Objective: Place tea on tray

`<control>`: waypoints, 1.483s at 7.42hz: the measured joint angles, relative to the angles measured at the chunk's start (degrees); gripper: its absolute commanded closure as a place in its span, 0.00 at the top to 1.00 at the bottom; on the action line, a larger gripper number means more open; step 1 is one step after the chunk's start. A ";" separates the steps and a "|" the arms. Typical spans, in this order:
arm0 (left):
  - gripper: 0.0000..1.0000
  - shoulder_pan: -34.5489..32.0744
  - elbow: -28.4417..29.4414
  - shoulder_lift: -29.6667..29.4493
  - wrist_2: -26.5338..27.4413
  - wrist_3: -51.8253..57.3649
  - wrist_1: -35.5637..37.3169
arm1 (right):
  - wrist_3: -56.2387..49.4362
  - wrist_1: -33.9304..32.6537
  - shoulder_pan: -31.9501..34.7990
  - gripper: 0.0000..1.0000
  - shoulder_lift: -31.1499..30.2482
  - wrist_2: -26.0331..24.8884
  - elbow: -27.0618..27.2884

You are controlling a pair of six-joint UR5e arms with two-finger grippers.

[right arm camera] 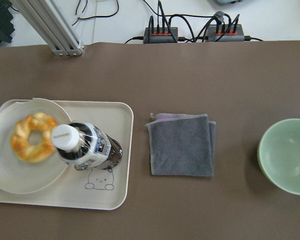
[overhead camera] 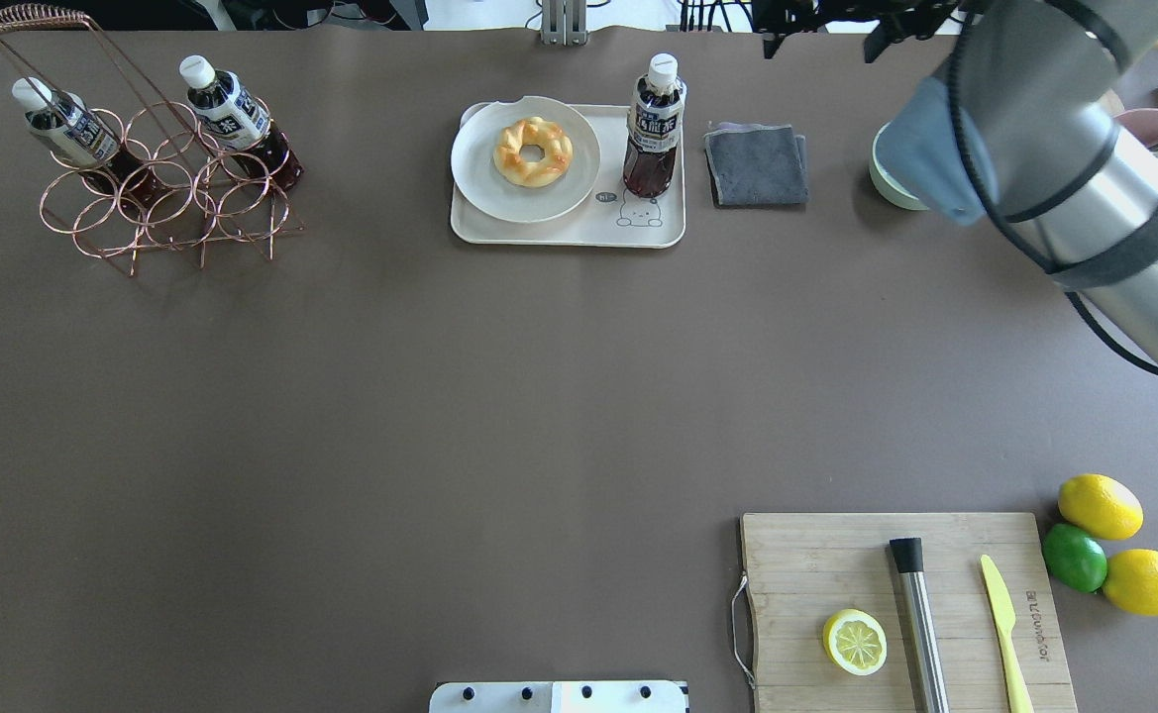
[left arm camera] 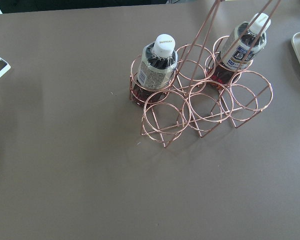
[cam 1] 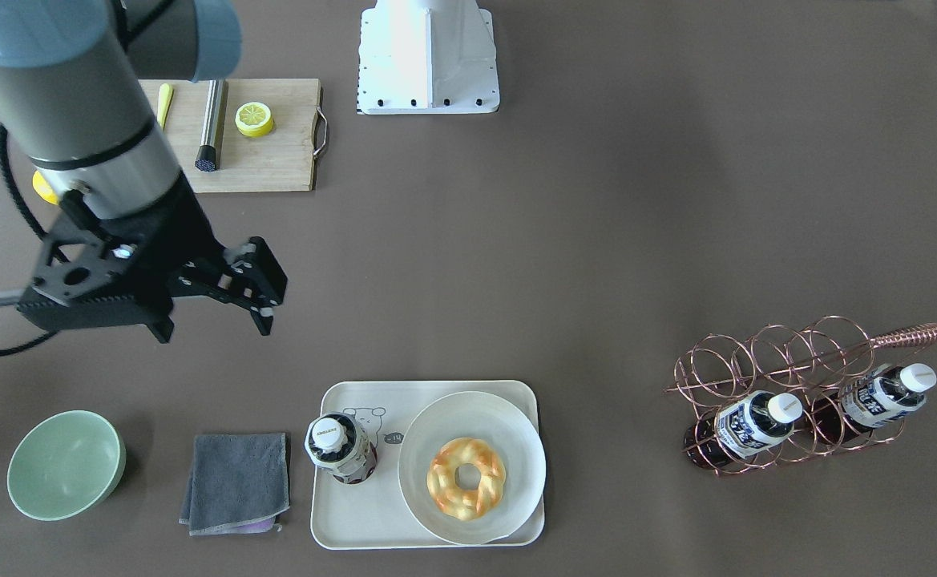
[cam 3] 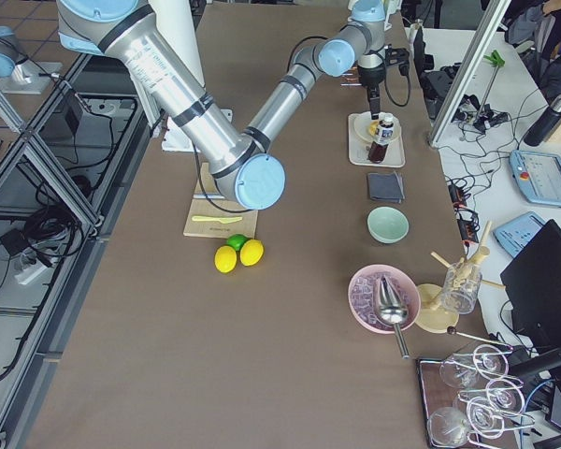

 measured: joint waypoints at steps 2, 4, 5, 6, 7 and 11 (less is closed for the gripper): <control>0.94 0.13 1.44 -1.23 -0.54 -1.10 0.66 | -11.74 -4.14 6.01 1.00 -12.72 3.37 10.34; 0.97 1.14 2.86 -6.58 -1.61 -0.52 9.61 | -28.64 -4.31 13.76 1.00 -24.44 5.98 12.73; 0.97 1.91 3.48 -9.09 -1.65 2.10 15.01 | -36.21 -4.18 17.83 1.00 -28.85 7.75 12.36; 0.97 1.28 5.63 -10.33 -1.51 8.73 18.37 | -43.89 -4.09 21.69 1.00 -32.95 9.43 11.01; 0.97 -0.17 8.59 -10.75 -1.44 14.95 19.67 | -51.07 -4.05 24.57 1.00 -36.20 10.34 8.94; 0.97 -6.23 12.02 -5.43 -1.45 25.21 20.12 | -60.62 -2.51 29.27 1.00 -44.85 10.69 5.17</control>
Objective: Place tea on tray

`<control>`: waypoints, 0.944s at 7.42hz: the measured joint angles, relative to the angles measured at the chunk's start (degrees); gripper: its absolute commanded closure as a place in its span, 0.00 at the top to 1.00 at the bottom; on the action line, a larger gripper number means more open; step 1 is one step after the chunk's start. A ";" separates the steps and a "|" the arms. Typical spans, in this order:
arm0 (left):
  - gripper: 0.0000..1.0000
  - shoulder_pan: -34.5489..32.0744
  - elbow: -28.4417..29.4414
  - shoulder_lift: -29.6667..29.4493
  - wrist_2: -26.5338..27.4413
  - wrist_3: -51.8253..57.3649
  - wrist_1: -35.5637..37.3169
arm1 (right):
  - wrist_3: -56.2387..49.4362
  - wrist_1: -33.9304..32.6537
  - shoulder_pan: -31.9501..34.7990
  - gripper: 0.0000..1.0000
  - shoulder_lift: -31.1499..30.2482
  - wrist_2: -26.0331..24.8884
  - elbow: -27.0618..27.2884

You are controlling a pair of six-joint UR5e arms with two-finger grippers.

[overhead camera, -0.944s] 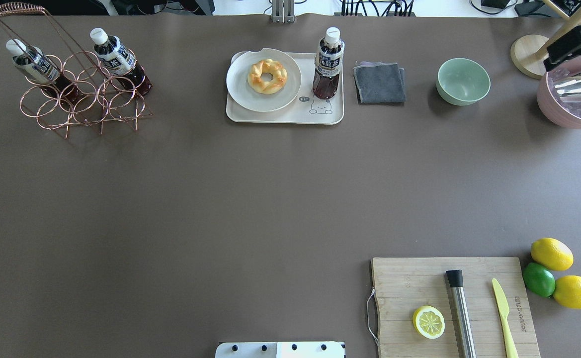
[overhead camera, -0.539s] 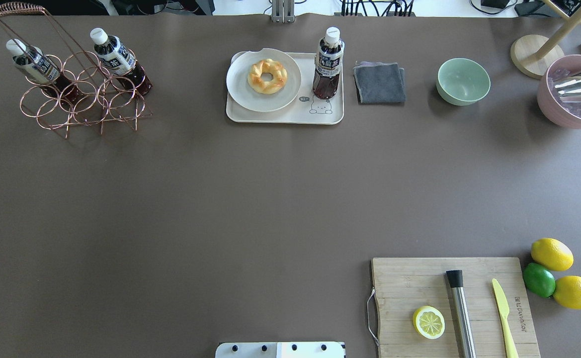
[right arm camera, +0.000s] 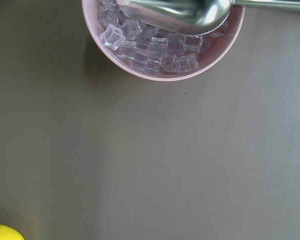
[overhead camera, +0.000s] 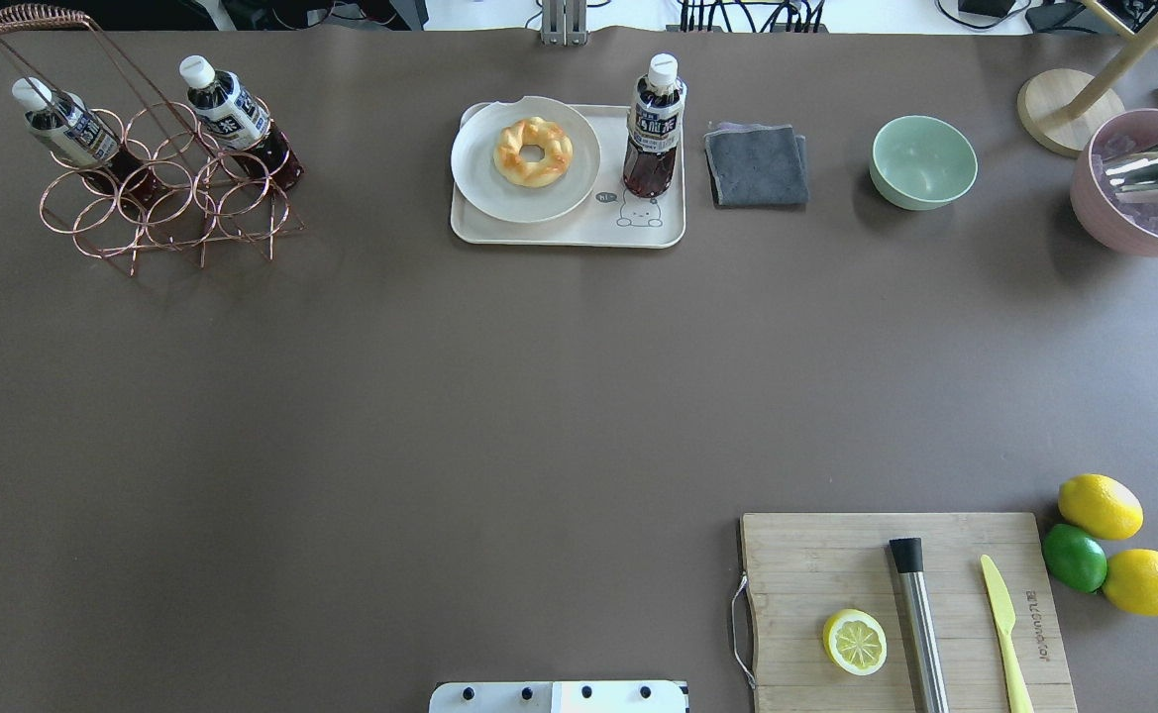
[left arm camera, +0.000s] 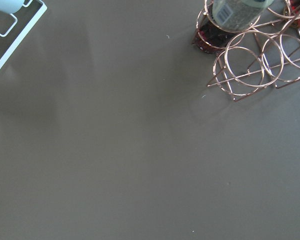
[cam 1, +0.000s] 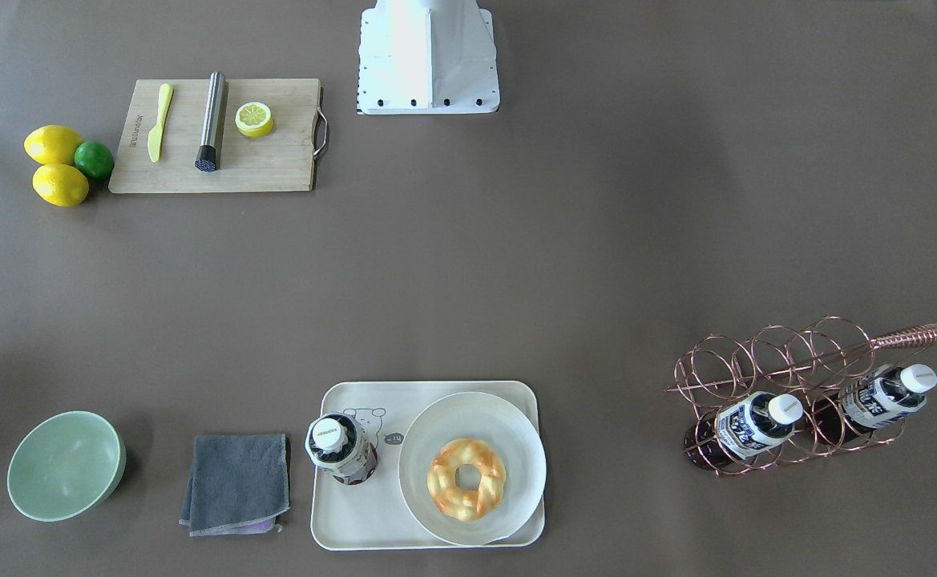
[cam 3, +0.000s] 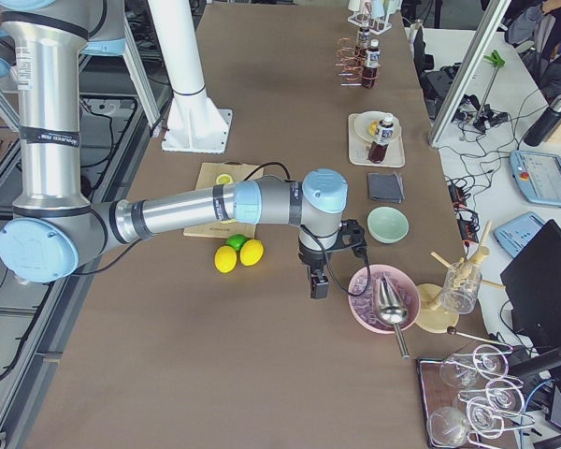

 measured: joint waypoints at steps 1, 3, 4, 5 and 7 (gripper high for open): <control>0.97 -2.21 0.81 1.17 0.03 1.22 -0.25 | -0.26 0.54 0.60 1.00 -1.03 -0.09 -0.17; 0.97 -4.80 1.23 2.15 0.46 1.84 -1.77 | -0.41 0.89 1.56 1.00 -1.79 0.10 0.39; 0.97 -5.16 1.07 2.26 1.54 1.90 -2.18 | -0.35 0.93 1.81 1.00 -1.87 0.15 0.85; 0.97 -5.26 1.01 2.34 2.22 1.92 -2.35 | -0.28 0.94 1.92 1.00 -1.94 0.18 1.15; 0.97 -5.34 0.80 2.87 2.50 1.93 -2.46 | -0.23 0.95 1.97 1.00 -2.14 0.25 1.37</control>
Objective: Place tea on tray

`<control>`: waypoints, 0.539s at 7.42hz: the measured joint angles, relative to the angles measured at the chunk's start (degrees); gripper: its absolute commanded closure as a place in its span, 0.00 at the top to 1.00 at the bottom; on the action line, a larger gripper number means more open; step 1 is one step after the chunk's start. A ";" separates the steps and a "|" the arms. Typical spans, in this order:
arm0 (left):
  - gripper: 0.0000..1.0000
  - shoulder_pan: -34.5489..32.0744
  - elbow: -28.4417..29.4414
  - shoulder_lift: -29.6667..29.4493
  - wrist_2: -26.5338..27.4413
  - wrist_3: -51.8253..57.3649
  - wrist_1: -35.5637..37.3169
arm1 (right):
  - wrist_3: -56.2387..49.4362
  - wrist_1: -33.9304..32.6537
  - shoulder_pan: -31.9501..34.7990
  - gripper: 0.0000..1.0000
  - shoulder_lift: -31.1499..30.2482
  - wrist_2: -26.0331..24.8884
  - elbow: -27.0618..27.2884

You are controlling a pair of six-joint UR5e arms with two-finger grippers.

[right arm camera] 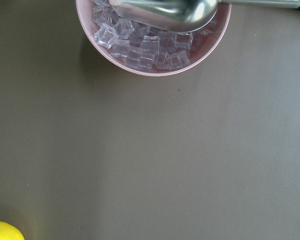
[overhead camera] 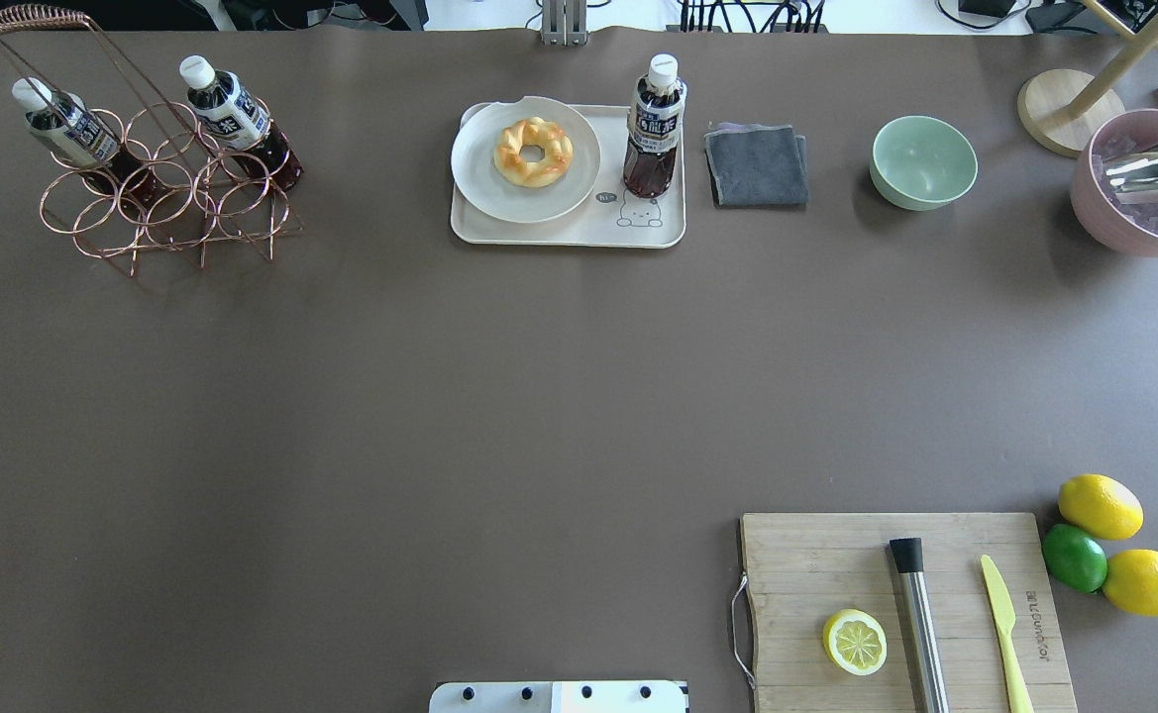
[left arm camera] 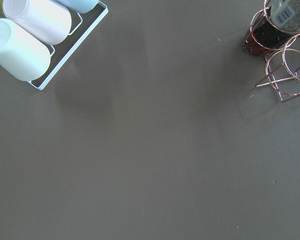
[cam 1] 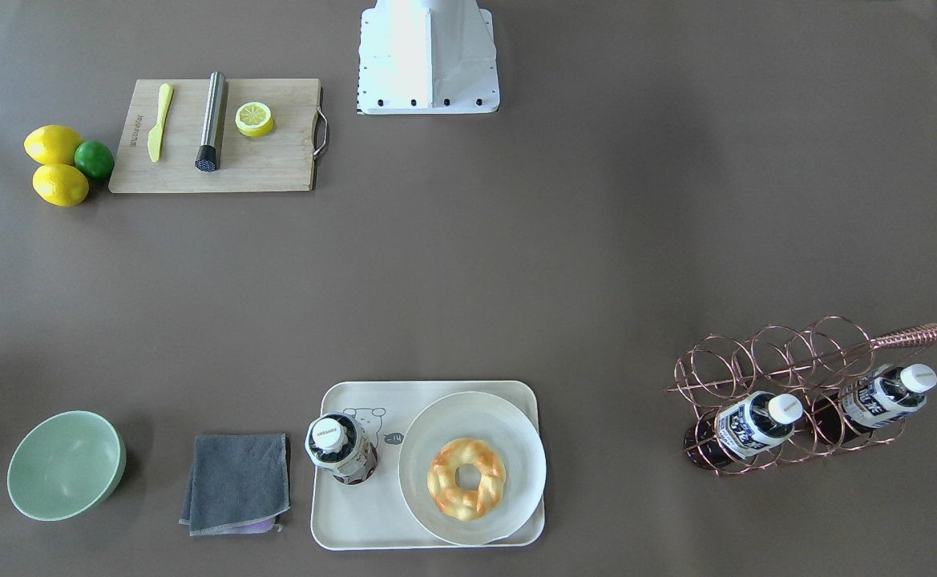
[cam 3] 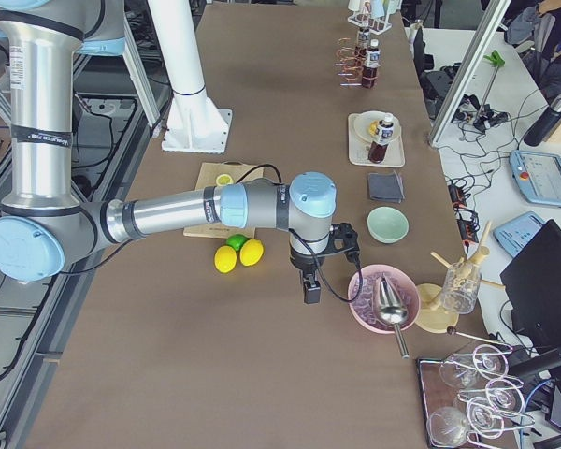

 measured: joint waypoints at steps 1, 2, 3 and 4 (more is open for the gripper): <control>0.97 -0.02 -0.04 0.29 0.06 0.00 -0.03 | 0.00 0.00 0.01 1.00 -0.24 0.01 0.20; 0.97 -0.02 -0.06 0.42 0.09 -0.04 -0.05 | -0.04 0.00 0.02 1.00 -0.48 0.02 0.27; 0.97 -0.02 -0.13 0.45 0.11 -0.07 -0.05 | -0.10 0.00 0.06 1.00 -0.73 0.02 0.24; 0.97 0.00 -0.18 0.42 0.11 -0.08 -0.05 | -0.14 0.00 0.11 1.00 -1.32 -0.02 0.08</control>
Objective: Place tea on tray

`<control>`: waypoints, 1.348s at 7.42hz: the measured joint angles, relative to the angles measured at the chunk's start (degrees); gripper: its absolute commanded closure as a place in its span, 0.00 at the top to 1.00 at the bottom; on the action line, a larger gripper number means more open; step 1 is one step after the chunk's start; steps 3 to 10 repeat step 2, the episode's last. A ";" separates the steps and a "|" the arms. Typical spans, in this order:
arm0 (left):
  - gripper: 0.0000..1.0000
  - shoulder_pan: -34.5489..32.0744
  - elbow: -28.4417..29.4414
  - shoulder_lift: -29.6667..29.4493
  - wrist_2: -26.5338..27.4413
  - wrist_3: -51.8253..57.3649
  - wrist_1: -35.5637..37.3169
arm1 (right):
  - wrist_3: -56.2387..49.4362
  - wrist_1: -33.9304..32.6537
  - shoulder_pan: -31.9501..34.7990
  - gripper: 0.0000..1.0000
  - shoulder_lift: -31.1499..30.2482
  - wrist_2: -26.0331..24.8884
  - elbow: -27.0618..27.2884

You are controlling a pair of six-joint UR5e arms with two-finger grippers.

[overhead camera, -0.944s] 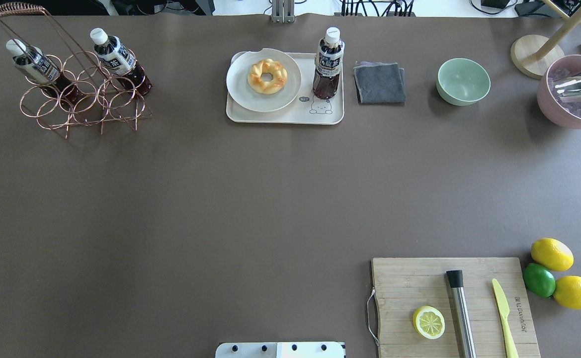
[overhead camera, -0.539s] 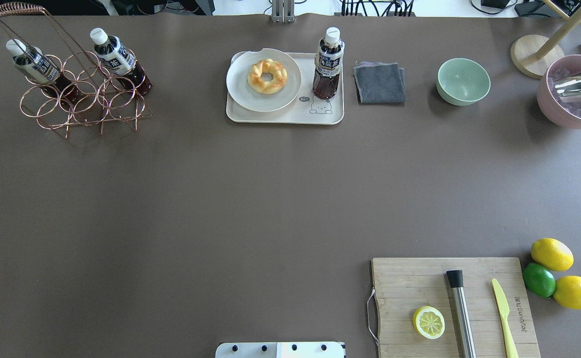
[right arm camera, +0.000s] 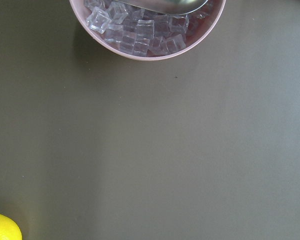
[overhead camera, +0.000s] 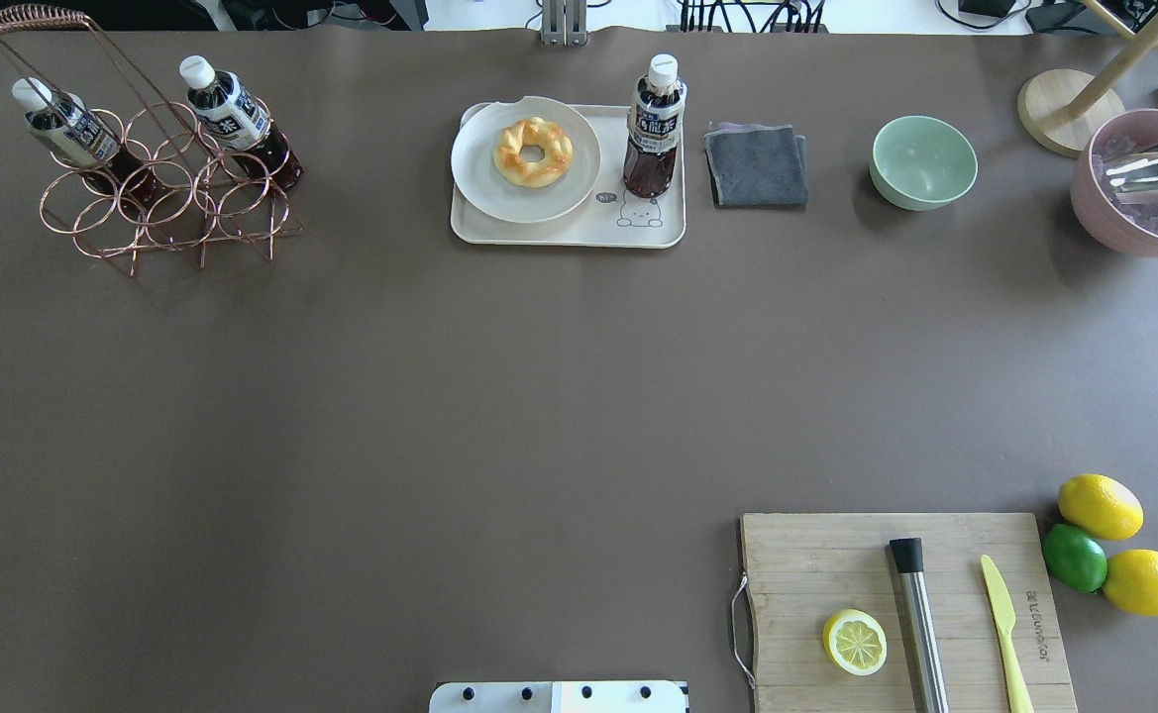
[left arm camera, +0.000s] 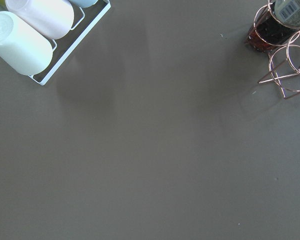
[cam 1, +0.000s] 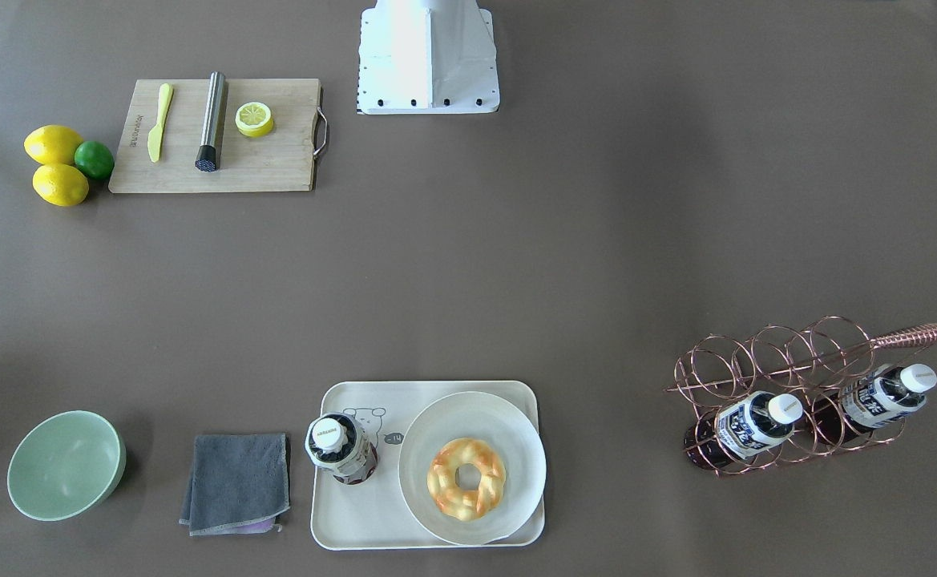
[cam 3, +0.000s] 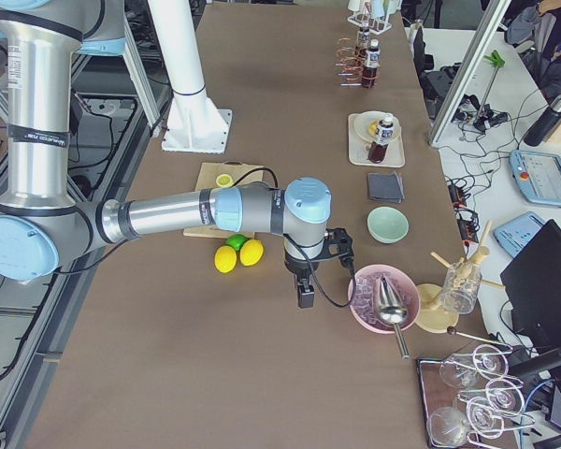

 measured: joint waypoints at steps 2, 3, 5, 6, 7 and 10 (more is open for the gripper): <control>0.97 0.10 -0.03 -0.22 0.00 -0.01 0.00 | 0.02 0.00 0.51 1.00 -1.23 0.06 -0.26; 0.97 0.10 -0.03 -0.22 0.00 -0.01 0.00 | 0.02 0.00 0.51 1.00 -1.23 0.06 -0.26; 0.97 0.10 -0.03 -0.22 0.00 -0.01 0.00 | 0.02 0.00 0.51 1.00 -1.23 0.06 -0.26; 0.97 0.10 -0.03 -0.22 0.00 -0.01 0.00 | 0.02 0.00 0.51 1.00 -1.23 0.06 -0.26; 0.97 0.10 -0.03 -0.22 0.00 -0.01 0.00 | 0.02 0.00 0.51 1.00 -1.23 0.06 -0.26; 0.97 0.10 -0.03 -0.22 0.00 -0.01 0.00 | 0.02 0.00 0.51 1.00 -1.23 0.06 -0.26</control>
